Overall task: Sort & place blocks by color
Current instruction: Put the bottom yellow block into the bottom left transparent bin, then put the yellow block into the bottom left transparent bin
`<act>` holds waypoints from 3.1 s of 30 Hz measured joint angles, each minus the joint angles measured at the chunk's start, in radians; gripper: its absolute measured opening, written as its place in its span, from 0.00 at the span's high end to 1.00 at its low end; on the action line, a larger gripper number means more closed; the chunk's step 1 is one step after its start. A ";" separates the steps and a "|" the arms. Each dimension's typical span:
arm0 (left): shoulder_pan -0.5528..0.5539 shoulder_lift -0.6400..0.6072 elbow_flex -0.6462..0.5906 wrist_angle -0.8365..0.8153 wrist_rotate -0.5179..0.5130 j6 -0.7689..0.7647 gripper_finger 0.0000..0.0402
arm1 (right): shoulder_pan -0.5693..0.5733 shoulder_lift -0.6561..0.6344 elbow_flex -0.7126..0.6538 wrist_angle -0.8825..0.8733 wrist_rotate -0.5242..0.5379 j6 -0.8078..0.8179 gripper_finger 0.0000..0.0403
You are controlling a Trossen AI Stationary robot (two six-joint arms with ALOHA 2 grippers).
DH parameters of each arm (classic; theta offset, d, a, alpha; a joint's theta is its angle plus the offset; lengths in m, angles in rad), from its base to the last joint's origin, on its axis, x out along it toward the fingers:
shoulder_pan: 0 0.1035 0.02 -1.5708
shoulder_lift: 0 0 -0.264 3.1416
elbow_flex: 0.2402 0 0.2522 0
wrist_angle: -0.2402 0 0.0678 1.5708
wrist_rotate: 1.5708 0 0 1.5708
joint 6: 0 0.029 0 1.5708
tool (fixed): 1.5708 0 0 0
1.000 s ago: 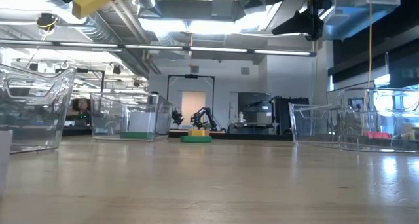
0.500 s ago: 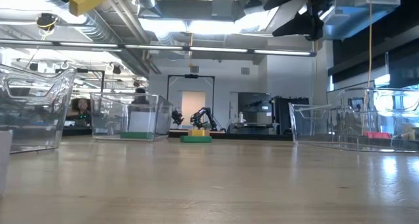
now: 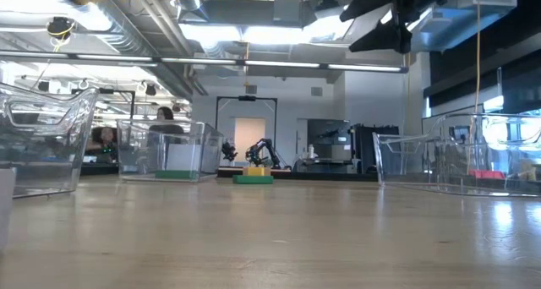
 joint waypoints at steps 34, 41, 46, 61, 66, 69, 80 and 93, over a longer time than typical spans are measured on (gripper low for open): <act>-0.330 0.749 0.000 -0.010 0.580 0.149 0.72 | -0.007 0.000 0.000 -0.006 0.007 0.111 0.17; -0.308 0.839 0.000 0.015 0.623 0.281 0.71 | -0.018 0.000 0.000 -0.006 0.008 0.110 0.17; -0.300 0.850 0.000 0.020 0.631 0.287 0.69 | -0.023 0.000 0.000 -0.007 0.009 0.107 0.17; -0.246 0.848 0.000 0.024 0.692 0.260 0.54 | -0.023 0.000 0.000 -0.015 0.008 0.088 0.17; -0.202 0.807 0.000 0.023 0.767 0.260 0.48 | -0.023 0.000 0.000 -0.014 0.007 0.083 0.17; -0.174 0.746 0.000 0.017 0.845 0.260 0.47 | -0.023 0.000 0.000 -0.015 0.007 0.079 0.17; 0.043 0.357 0.059 -0.035 0.827 0.265 0.47 | -0.023 0.000 0.000 -0.015 0.006 0.079 0.17; 0.513 0.178 0.080 0.372 0.591 0.619 0.48 | -0.023 0.000 0.000 -0.014 -0.001 0.079 0.17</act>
